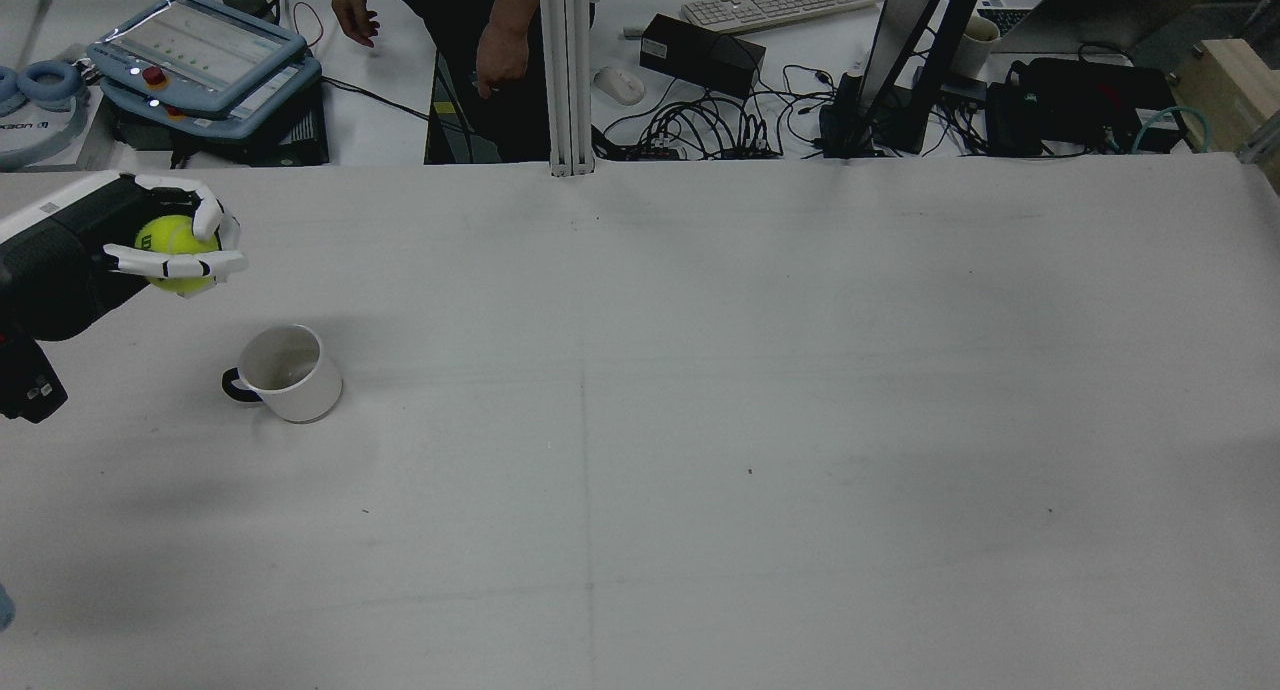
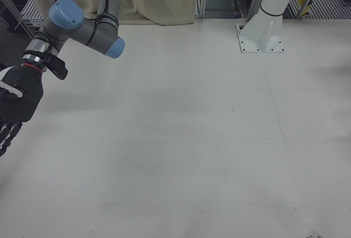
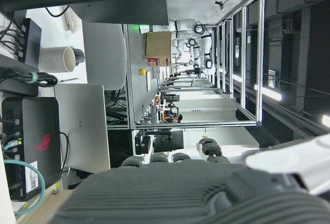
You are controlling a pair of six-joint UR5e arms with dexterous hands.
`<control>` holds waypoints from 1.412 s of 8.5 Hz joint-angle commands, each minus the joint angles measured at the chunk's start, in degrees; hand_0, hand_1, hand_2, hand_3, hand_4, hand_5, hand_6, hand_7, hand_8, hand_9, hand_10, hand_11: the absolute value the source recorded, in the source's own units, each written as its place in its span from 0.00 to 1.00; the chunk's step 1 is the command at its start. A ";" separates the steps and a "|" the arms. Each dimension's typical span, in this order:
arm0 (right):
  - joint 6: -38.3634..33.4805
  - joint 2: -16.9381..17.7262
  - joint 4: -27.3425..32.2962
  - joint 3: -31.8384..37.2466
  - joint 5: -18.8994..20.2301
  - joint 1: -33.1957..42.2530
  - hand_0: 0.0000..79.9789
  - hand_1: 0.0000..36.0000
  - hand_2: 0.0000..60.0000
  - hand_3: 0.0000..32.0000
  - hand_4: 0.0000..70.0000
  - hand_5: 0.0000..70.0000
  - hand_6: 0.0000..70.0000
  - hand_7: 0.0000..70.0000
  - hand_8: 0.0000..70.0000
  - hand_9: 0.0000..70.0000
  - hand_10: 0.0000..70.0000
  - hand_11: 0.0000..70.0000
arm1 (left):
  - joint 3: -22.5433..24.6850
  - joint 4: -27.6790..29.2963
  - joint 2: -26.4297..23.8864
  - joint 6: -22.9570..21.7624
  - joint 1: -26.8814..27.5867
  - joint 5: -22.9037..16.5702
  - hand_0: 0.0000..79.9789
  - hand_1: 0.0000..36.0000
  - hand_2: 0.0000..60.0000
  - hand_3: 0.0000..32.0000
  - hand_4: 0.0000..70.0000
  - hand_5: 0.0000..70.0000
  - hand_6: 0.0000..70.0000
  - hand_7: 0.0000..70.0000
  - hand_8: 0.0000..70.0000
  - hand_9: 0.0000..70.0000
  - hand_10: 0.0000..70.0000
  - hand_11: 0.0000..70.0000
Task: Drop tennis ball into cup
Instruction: 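Carry the yellow tennis ball in the left hand over the white mug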
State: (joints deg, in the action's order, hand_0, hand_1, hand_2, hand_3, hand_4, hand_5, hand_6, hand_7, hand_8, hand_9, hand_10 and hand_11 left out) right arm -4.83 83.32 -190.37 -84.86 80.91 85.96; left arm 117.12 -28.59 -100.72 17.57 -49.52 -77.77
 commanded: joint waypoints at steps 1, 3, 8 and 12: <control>0.00 0.00 0.00 -0.05 0.03 0.00 0.00 0.00 0.00 0.00 0.00 0.00 0.00 0.00 0.00 0.00 0.00 0.00 | -4.53 3.46 -0.18 0.18 0.65 0.52 0.77 1.00 1.00 0.00 0.91 1.00 1.00 1.00 1.00 1.00 0.79 1.00; 0.00 0.00 0.00 -0.05 0.03 0.00 0.00 0.00 0.00 0.00 0.00 0.00 0.00 0.00 0.00 0.00 0.00 0.00 | -4.62 3.28 -0.79 0.09 3.36 0.69 0.76 1.00 1.00 0.00 0.96 0.89 1.00 1.00 1.00 1.00 0.78 1.00; 0.00 0.00 0.00 -0.05 0.04 0.00 0.00 0.00 0.00 0.00 0.00 0.00 0.00 0.00 0.00 0.00 0.00 0.00 | -4.80 2.67 -1.24 0.01 5.93 2.36 0.76 1.00 1.00 0.00 0.92 1.00 1.00 1.00 1.00 1.00 0.77 1.00; 0.00 0.00 0.00 -0.05 0.04 0.00 0.00 0.00 0.00 0.00 0.00 0.00 0.00 0.00 0.00 0.00 0.00 0.00 | -4.27 3.80 -0.71 -0.35 5.49 1.49 0.94 1.00 1.00 0.00 0.30 0.43 0.73 0.30 0.31 0.31 0.18 0.32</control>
State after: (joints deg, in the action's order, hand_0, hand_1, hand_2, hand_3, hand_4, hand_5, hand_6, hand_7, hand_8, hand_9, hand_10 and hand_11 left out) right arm -4.83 83.32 -190.37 -84.90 80.95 85.96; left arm 112.80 -25.76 -101.86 17.22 -43.74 -76.00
